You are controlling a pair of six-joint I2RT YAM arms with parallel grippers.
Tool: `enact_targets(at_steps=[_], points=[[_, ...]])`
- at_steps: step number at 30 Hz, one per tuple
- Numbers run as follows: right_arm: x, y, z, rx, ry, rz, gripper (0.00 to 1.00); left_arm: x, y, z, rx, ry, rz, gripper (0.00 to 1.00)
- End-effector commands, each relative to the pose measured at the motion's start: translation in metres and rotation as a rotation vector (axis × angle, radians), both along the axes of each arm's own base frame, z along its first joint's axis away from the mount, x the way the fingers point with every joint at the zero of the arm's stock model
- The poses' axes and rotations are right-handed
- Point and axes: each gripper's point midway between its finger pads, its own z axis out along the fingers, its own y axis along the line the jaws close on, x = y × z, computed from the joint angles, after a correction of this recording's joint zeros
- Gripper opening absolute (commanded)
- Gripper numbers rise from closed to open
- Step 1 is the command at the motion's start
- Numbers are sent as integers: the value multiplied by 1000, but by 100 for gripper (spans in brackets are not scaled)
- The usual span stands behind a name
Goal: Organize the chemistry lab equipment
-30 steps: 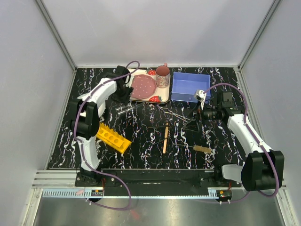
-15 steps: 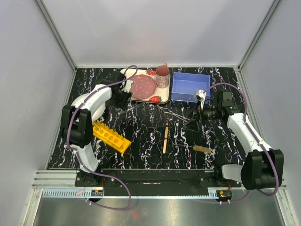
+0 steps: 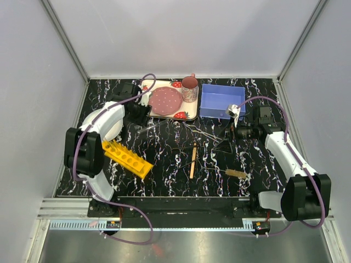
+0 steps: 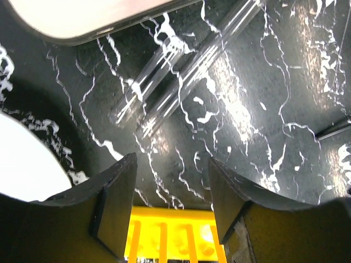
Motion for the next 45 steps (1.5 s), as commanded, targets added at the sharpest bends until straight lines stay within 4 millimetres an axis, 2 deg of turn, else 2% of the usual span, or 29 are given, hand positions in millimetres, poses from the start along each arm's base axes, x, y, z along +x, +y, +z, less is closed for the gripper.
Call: enact_targets(at_steps=[1,5,8,13,16,25,33,45], points=[[7,-1,16,1,-72,5,100,32,-15,7,-42,-59,-41,57],[8,-1,15,2,-66,6,100,41,-26,3,-54,-55,-73,57],[8,-1,13,-1,-62,4,100,41,-35,-9,-41,-32,-106,56],[8,-1,12,-4,-60,4,100,42,-37,-31,-2,17,-109,56],[8,-1,13,-3,-61,5,100,43,-38,-36,24,29,-117,55],[8,-1,10,-8,-51,4,100,49,-39,-47,74,41,-117,55],[8,-2,10,-10,-50,3,100,42,-41,-58,95,74,-127,53],[8,-2,11,-7,-54,7,100,30,-45,-65,107,96,-146,51]])
